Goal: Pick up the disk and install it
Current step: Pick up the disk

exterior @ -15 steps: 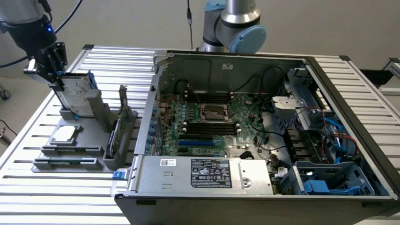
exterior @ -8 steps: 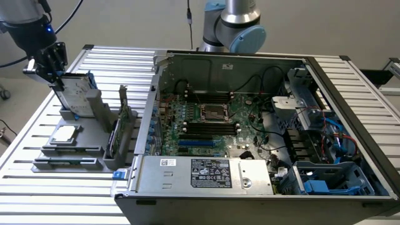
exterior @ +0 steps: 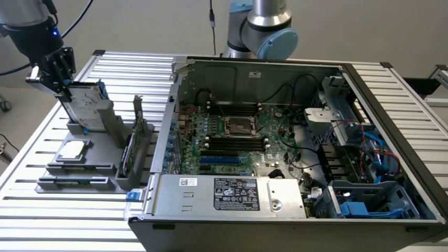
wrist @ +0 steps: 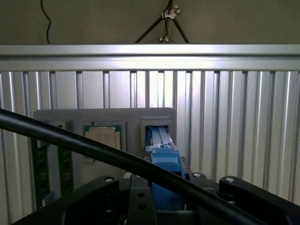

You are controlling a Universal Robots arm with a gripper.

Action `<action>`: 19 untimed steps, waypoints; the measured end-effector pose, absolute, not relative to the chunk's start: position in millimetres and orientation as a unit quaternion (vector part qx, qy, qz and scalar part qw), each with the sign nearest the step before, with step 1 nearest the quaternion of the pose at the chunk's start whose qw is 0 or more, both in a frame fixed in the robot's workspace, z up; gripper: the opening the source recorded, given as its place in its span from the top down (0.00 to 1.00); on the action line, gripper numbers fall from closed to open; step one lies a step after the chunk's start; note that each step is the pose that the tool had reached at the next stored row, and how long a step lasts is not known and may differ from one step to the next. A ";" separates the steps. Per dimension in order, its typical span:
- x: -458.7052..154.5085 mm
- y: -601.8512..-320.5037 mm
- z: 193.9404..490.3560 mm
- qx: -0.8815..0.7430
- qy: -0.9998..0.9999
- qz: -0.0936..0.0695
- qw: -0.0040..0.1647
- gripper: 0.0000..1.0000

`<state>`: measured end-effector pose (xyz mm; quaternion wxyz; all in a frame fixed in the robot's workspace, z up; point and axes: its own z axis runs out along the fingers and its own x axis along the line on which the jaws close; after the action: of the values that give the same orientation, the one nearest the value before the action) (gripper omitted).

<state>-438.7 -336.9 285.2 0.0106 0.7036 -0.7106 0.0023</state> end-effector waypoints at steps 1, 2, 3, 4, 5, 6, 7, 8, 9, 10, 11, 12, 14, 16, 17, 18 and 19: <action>-438.7 -336.9 285.2 0.703 -0.711 0.002 0.011 0.67; -438.7 -336.9 285.3 0.703 -0.711 0.002 0.011 0.67; -438.7 -336.9 285.3 0.703 -0.711 0.002 0.011 0.67; -438.7 -336.9 285.3 0.703 -0.711 0.002 0.011 0.67; -438.7 -336.9 285.2 0.703 -0.711 0.002 0.011 0.67; -438.7 -336.9 285.2 0.703 -0.711 0.002 0.011 0.67; -438.7 -336.9 285.2 0.702 -0.712 0.002 0.011 0.67; -438.7 -336.9 285.3 0.701 -0.713 0.002 0.011 0.67; -438.7 -336.9 285.3 0.700 -0.714 0.002 0.011 0.67; -438.7 -336.9 285.2 0.700 -0.714 0.002 0.011 0.67; -438.7 -336.9 285.3 0.700 -0.714 0.002 0.011 0.67; -438.7 -336.9 285.3 0.700 -0.714 0.002 0.011 0.67; -438.7 -336.9 285.3 0.700 -0.714 0.002 0.011 0.67; -438.7 -336.9 285.2 0.700 -0.714 0.002 0.011 0.67; -438.7 -336.9 285.2 0.700 -0.714 0.002 0.011 0.67; -438.7 -336.9 285.2 0.700 -0.714 0.002 0.011 0.67; -438.7 -336.9 285.3 0.700 -0.714 0.002 0.011 0.67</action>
<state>-438.7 -336.9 285.3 0.0106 0.7002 -0.7138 0.0023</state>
